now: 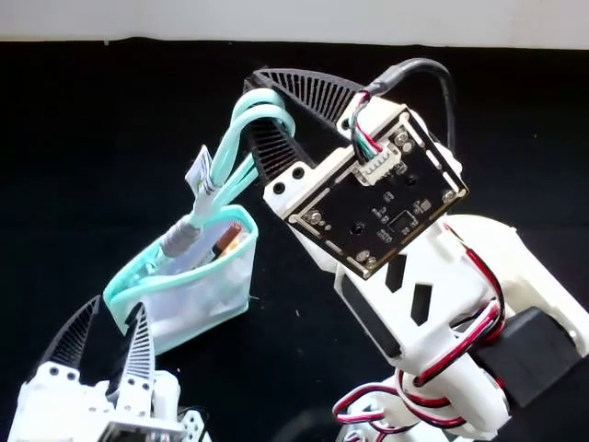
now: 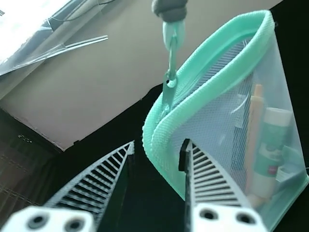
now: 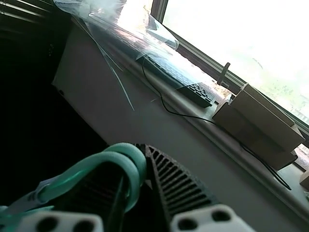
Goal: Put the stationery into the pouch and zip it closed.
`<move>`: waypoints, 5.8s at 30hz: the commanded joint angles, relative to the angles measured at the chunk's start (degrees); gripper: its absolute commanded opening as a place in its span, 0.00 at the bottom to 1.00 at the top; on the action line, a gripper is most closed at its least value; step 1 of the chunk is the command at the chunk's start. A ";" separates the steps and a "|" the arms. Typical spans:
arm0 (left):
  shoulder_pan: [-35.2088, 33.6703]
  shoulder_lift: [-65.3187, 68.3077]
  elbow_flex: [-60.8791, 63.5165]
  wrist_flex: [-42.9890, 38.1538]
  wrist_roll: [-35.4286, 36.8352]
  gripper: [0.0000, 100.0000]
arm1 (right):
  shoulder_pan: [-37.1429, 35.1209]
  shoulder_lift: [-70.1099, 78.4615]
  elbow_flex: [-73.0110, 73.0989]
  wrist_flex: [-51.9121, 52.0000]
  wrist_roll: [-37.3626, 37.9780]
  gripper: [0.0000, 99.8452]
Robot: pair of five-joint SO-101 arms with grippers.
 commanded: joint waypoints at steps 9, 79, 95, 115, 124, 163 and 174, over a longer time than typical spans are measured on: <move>-0.66 0.22 0.75 -0.26 -0.44 0.18 | 0.48 -1.36 -3.65 5.93 4.66 0.01; -1.36 -1.10 -3.21 -1.14 11.43 0.27 | -6.20 -1.10 14.55 -31.52 4.57 0.01; -4.44 -1.01 -13.05 -1.41 26.02 0.27 | -6.20 -0.66 14.64 -31.43 4.48 0.01; 12.18 9.71 -19.38 -2.73 39.65 0.27 | -6.11 -0.66 14.73 -31.43 4.40 0.01; 22.29 16.13 -19.12 -0.97 40.79 0.27 | -6.11 -0.75 17.89 -31.43 4.48 0.01; 26.33 17.10 -3.03 -3.16 40.35 0.27 | -6.02 -0.66 18.07 -31.60 4.40 0.01; 33.01 16.57 1.71 -9.14 40.26 0.19 | -6.02 -0.75 18.07 -31.52 4.31 0.01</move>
